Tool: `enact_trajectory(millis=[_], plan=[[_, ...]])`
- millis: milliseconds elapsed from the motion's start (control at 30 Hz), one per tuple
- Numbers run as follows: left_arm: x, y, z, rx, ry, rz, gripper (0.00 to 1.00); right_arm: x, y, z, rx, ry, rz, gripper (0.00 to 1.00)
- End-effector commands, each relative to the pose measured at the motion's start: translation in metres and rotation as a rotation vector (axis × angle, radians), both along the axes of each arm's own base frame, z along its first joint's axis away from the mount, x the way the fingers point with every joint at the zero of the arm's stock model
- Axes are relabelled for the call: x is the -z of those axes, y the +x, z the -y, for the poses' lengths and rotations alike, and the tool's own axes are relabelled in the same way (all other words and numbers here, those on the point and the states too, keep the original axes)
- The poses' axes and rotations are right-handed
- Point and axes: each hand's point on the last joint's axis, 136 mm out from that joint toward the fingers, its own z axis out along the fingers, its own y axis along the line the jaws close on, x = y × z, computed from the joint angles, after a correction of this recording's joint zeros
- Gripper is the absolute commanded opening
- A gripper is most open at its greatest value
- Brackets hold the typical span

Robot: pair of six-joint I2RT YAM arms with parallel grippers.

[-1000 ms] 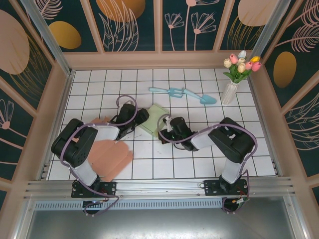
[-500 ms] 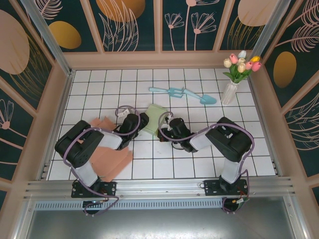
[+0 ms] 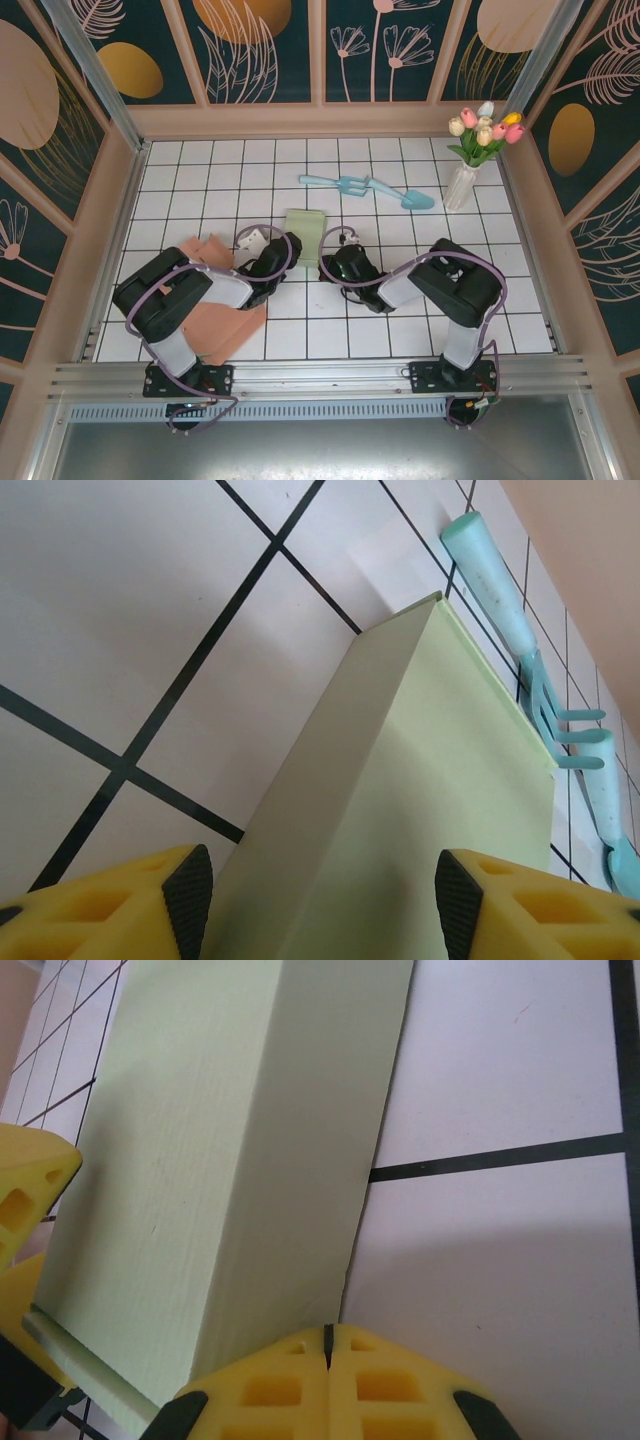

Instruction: Fold the paper box

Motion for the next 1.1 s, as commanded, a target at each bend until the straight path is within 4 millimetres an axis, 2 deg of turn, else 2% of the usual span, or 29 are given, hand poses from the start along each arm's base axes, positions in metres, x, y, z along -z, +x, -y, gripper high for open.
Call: enact_trajectory(millis=[0, 133, 267, 333, 400, 500, 600, 733, 767, 933, 1067], plan=[[0.011, -0.043, 0.061, 0.224, -0.103, -0.154, 0.64, -0.035, -0.021, -0.049, -0.153, 0.154, 0.038, 0.00], [-0.006, -0.031, 0.043, 0.224, -0.047, -0.108, 0.66, -0.030, -0.017, -0.022, -0.161, 0.121, 0.032, 0.00], [-0.020, -0.021, 0.015, 0.208, 0.034, -0.070, 0.69, -0.027, -0.014, 0.016, -0.178, 0.100, 0.013, 0.00], [-0.025, -0.014, 0.003, 0.202, 0.096, -0.058, 0.71, -0.023, -0.010, 0.027, -0.207, 0.010, 0.025, 0.00], [-0.030, -0.004, -0.009, 0.191, 0.171, -0.042, 0.73, -0.018, 0.002, 0.037, -0.221, -0.133, 0.038, 0.00], [-0.034, 0.012, -0.019, 0.204, 0.222, -0.024, 0.73, -0.021, 0.020, 0.046, -0.230, -0.239, 0.068, 0.00], [-0.037, 0.032, -0.012, 0.263, 0.227, 0.016, 0.73, -0.025, 0.044, 0.046, -0.250, -0.280, 0.072, 0.00], [-0.034, 0.056, -0.005, 0.260, 0.233, 0.015, 0.72, -0.018, 0.073, 0.042, -0.279, -0.316, 0.044, 0.00], [-0.022, 0.058, -0.004, 0.262, 0.243, -0.008, 0.72, -0.014, 0.078, 0.041, -0.290, -0.308, 0.035, 0.00], [-0.008, 0.072, 0.009, 0.277, 0.236, -0.023, 0.71, 0.004, 0.089, 0.024, -0.362, -0.281, 0.000, 0.00], [-0.006, 0.079, 0.029, 0.335, 0.182, -0.014, 0.69, 0.006, 0.091, 0.008, -0.415, -0.216, 0.006, 0.00]])
